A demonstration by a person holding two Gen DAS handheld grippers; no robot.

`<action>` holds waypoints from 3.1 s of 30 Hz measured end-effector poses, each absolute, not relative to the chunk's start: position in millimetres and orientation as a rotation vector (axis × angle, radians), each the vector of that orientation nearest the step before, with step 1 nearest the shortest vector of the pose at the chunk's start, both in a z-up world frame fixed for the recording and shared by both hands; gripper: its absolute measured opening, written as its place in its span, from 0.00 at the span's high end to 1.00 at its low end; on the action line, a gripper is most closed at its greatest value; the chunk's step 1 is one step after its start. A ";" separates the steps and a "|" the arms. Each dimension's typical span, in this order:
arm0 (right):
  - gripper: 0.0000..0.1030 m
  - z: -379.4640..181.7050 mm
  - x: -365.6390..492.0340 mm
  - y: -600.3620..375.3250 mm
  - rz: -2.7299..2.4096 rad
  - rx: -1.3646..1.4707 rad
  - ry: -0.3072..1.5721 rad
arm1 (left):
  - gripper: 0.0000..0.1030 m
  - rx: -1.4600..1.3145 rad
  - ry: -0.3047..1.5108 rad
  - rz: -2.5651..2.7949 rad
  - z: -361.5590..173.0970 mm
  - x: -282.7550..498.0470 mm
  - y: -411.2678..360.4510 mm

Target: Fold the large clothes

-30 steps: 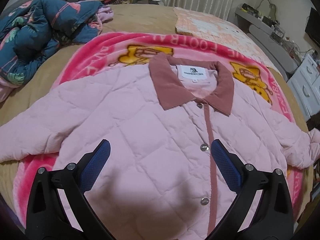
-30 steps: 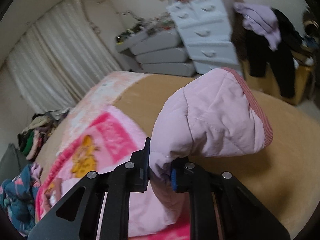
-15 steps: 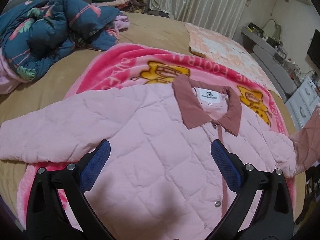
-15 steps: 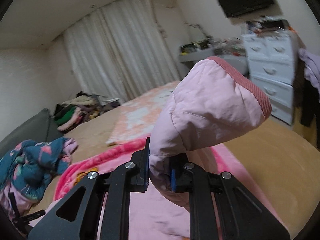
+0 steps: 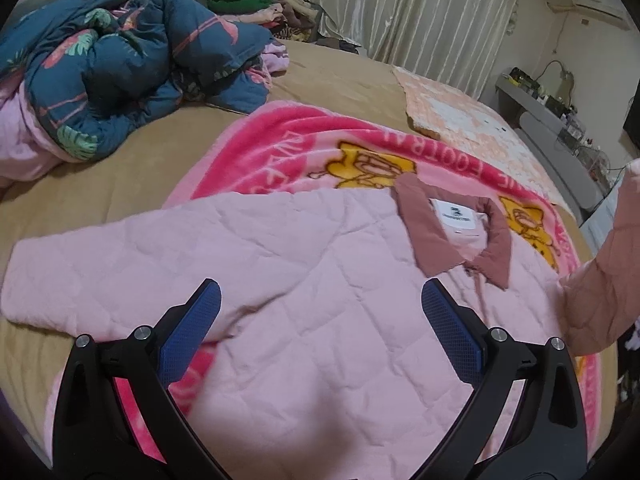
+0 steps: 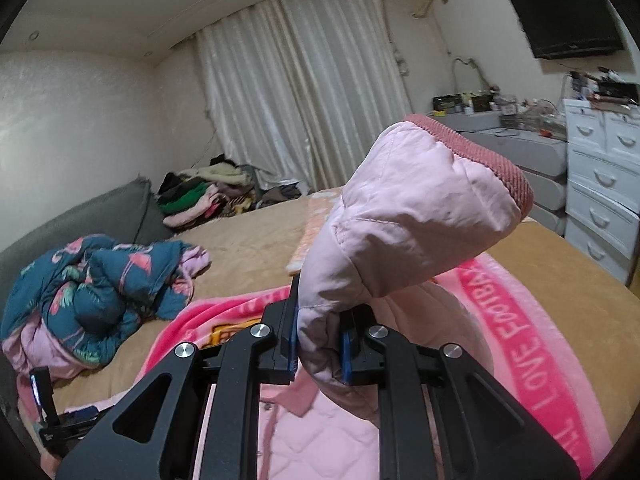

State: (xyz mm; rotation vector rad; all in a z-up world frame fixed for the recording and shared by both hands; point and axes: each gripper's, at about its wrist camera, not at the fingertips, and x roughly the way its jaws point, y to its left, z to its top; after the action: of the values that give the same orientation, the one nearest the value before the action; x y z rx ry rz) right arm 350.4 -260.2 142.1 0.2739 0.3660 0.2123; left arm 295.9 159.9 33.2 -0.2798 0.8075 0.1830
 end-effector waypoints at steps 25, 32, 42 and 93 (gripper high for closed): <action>0.86 2.4 365.2 -42.1 0.359 -0.087 0.531 | 0.09 -0.594 0.819 -0.047 -5.6 302.9 212.7; 0.77 -43.5 358.3 -3.2 0.423 -0.190 0.630 | 0.09 -0.711 0.773 -0.169 -12.8 306.9 210.9; 0.30 -67.7 341.8 22.1 0.559 -0.212 0.749 | 0.09 -0.762 0.794 -0.233 -31.3 316.4 194.4; 0.10 -46.1 332.9 -186.4 0.256 0.163 0.811 | 0.09 -0.446 0.865 -0.079 -30.2 276.8 147.5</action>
State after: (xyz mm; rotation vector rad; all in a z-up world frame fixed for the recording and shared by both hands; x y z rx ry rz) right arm 332.9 -186.4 -46.1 0.1633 0.8107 0.2557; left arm 276.8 147.5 -30.2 -0.4458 0.8648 -0.0793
